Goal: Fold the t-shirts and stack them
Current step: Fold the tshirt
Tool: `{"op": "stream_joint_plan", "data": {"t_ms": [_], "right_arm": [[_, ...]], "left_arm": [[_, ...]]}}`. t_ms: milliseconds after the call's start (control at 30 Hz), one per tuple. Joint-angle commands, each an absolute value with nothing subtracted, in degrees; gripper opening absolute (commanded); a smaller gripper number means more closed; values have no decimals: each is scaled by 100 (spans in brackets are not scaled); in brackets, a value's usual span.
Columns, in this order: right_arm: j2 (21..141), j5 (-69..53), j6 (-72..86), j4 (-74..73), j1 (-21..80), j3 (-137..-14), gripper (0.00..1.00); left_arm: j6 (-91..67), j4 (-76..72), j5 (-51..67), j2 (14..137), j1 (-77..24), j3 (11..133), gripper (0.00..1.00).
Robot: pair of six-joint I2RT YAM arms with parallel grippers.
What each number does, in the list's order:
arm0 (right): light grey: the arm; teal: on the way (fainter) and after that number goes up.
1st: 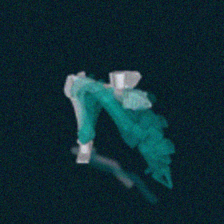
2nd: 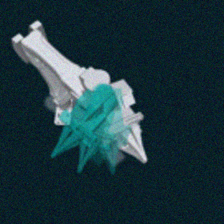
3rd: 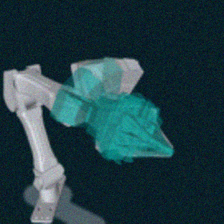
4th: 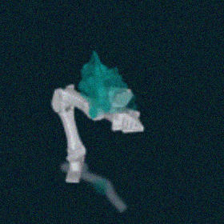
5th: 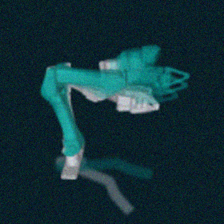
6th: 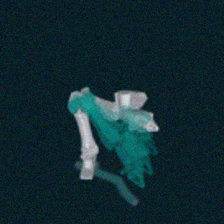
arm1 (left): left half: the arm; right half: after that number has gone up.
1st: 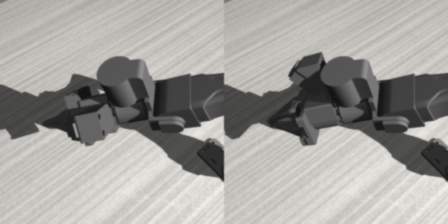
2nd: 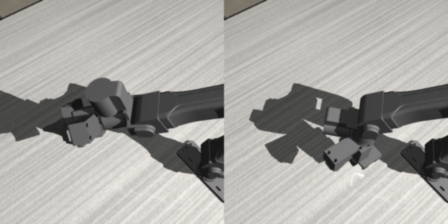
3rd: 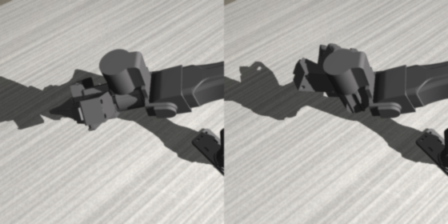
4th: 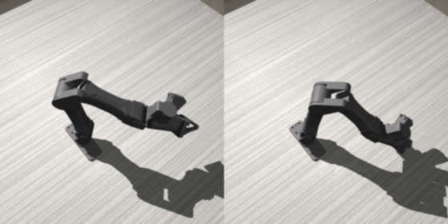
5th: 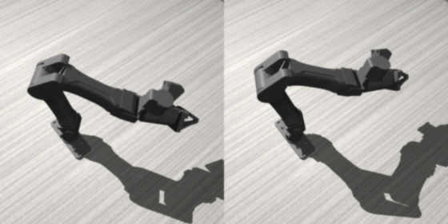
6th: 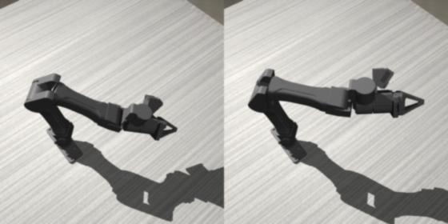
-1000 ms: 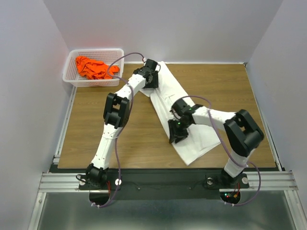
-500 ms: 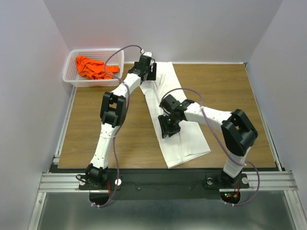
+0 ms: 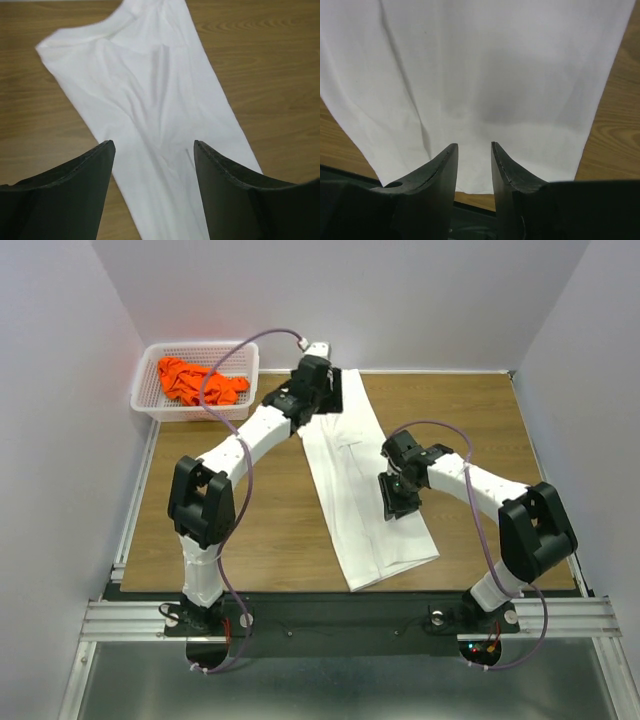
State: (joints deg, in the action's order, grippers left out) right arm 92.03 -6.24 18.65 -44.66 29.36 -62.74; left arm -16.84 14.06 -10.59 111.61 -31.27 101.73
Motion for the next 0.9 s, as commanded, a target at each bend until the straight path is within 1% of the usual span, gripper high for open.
{"op": "stream_joint_plan", "data": {"t_ms": [0, 100, 200, 300, 467, 733, 867], "right_arm": [[8886, -791, 1758, -4570, 2988, -6057, 38], [8789, -870, 1802, -4553, 2988, -5898, 38], [8745, -967, 1802, -4535, 2988, -5740, 37], [8771, -1028, 1802, -4500, 2997, -5643, 37], [8912, -1151, 1898, -4386, 2997, -5555, 36], [9360, -1380, 2109, -3903, 3015, -5756, 36], [9825, -1511, 2197, -3683, 3067, -6029, 36]], "left_arm": [[-2231, 1784, -1046, 11258, -3550, 9363, 74], [-2469, 1854, -1011, 11416, -3612, 9141, 72], [-2400, 1636, -1168, 11706, -3604, 9097, 66], [-2198, 1564, -1326, 12013, -3612, 9272, 65], [-2057, 1880, -1529, 12611, -3551, 9852, 65], [-1951, 2231, -1406, 13472, -3112, 10765, 65], [-1820, 2452, -1415, 13921, -2874, 11634, 65]]}}
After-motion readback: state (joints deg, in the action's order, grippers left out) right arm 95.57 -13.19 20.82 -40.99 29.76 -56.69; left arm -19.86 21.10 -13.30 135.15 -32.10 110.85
